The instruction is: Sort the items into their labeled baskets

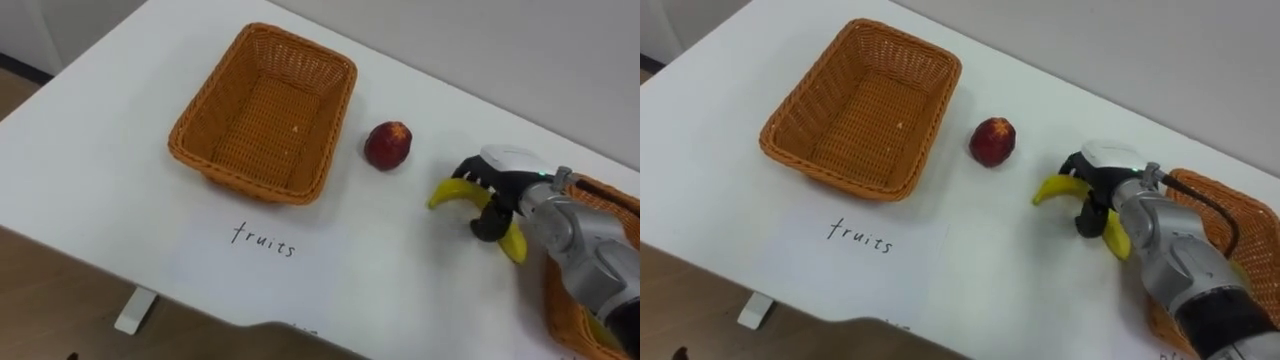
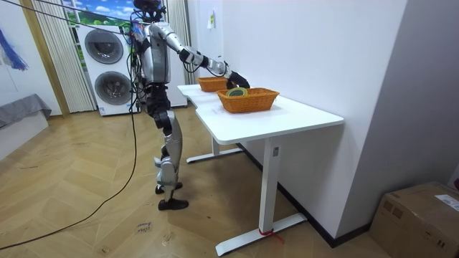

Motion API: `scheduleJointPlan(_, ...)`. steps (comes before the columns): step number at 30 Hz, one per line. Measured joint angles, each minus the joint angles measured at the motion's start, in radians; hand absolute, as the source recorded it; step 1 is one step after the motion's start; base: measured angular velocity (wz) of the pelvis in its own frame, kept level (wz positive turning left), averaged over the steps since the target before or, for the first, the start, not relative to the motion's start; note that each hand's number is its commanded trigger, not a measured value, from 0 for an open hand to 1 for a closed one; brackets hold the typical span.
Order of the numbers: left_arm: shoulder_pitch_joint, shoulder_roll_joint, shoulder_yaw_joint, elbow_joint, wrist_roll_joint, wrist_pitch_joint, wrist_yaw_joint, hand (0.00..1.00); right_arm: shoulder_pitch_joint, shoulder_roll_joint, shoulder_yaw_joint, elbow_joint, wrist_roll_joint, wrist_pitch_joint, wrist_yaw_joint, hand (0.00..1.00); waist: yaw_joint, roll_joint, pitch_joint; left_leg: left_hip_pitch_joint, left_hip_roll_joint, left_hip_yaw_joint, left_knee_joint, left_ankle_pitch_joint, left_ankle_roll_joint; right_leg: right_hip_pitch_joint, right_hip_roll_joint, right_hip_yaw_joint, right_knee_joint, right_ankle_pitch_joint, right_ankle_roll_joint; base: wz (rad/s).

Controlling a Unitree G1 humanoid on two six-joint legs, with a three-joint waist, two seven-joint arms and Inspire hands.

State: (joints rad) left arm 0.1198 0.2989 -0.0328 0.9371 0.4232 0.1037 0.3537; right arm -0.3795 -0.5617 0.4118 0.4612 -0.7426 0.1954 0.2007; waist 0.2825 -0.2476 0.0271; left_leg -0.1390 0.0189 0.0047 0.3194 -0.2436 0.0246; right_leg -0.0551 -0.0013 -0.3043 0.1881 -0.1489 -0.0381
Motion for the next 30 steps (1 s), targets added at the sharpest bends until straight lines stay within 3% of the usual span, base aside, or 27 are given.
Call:
scheduleJointPlan(21, -0.014, 0.005, -0.011, -0.011, -0.004, -0.001, -0.011, 0.0, -0.002, 0.004, 0.006, -0.007, -0.037, 0.024, 0.031, 1.0, 0.026, -0.002, -0.0017, -0.005, -0.007, -0.007, -0.004, 0.0, 0.0, -0.007, 0.002, 0.004, -0.002, 0.0, 0.0, 0.0)
scheduleJointPlan(30, -0.017, 0.005, -0.01, 0.031, -0.039, -0.024, 0.01, 0.0, -0.003, 0.004, 0.005, -0.044, -0.008, -0.005, 0.029, 1.0, 0.011, -0.001, 0.0001, 0.012, 0.002, 0.013, -0.013, 0.0, 0.0, 0.001, 0.003, 0.018, -0.003, 0.001, 0.0, -0.05)
